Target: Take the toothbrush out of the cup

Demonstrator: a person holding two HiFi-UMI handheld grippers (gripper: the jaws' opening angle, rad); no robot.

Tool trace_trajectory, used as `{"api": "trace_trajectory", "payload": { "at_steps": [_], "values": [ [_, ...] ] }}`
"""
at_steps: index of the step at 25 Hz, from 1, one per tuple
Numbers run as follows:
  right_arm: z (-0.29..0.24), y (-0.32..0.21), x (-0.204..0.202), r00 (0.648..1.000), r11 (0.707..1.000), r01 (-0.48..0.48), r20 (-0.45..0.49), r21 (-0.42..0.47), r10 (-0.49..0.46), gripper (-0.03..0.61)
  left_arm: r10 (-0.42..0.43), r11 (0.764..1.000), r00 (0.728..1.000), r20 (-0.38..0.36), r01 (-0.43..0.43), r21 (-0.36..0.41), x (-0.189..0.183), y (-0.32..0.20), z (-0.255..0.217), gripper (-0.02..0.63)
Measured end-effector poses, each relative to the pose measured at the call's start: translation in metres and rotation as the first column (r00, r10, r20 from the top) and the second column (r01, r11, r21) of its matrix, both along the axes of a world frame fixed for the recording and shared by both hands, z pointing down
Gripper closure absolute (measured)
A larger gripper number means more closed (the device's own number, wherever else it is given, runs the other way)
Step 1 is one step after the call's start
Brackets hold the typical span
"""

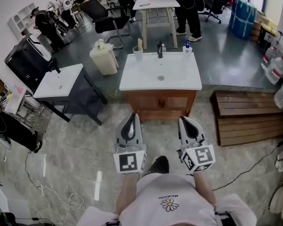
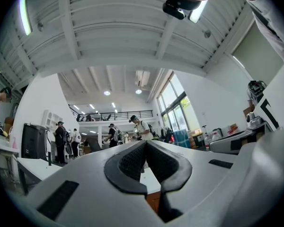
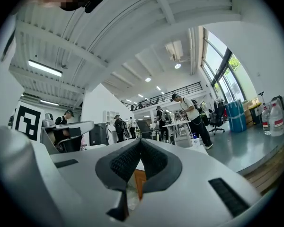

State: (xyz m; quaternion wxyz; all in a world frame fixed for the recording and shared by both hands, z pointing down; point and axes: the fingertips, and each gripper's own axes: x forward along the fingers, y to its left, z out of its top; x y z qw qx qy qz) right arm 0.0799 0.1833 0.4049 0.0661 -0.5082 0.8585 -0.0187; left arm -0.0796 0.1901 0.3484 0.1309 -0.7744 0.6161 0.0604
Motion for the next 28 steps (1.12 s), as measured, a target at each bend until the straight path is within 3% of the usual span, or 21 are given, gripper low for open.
{"api": "trace_trajectory", "payload": {
  "at_steps": [6,11,14,22,28],
  "values": [
    [0.001,-0.026,0.004,1.000,1.000,0.013,-0.018,0.016,-0.013,0.566,0.005,1.000,1.000,0.008,-0.005,-0.002,0.005,-0.032,0.005,0.597],
    [-0.003,-0.069,0.007,0.998,0.999,0.009,-0.057,0.035,-0.007,0.566,0.029,0.999,1.000,-0.010,-0.029,0.014,0.007,-0.086,0.002,0.597],
    [-0.006,-0.099,0.007,0.997,0.999,0.004,-0.075,0.032,-0.001,0.566,0.052,0.999,0.998,0.022,-0.052,0.003,0.008,-0.122,0.010,0.597],
    [-0.006,-0.207,-0.007,0.995,1.000,-0.018,-0.098,-0.004,0.017,0.566,0.106,0.994,0.994,0.005,-0.106,-0.033,0.013,-0.241,0.000,0.597],
    [-0.016,-0.300,-0.031,0.994,1.000,-0.024,-0.111,-0.014,0.022,0.566,0.137,0.990,0.991,0.002,-0.137,-0.034,-0.003,-0.334,-0.009,0.597]
  ]
}}
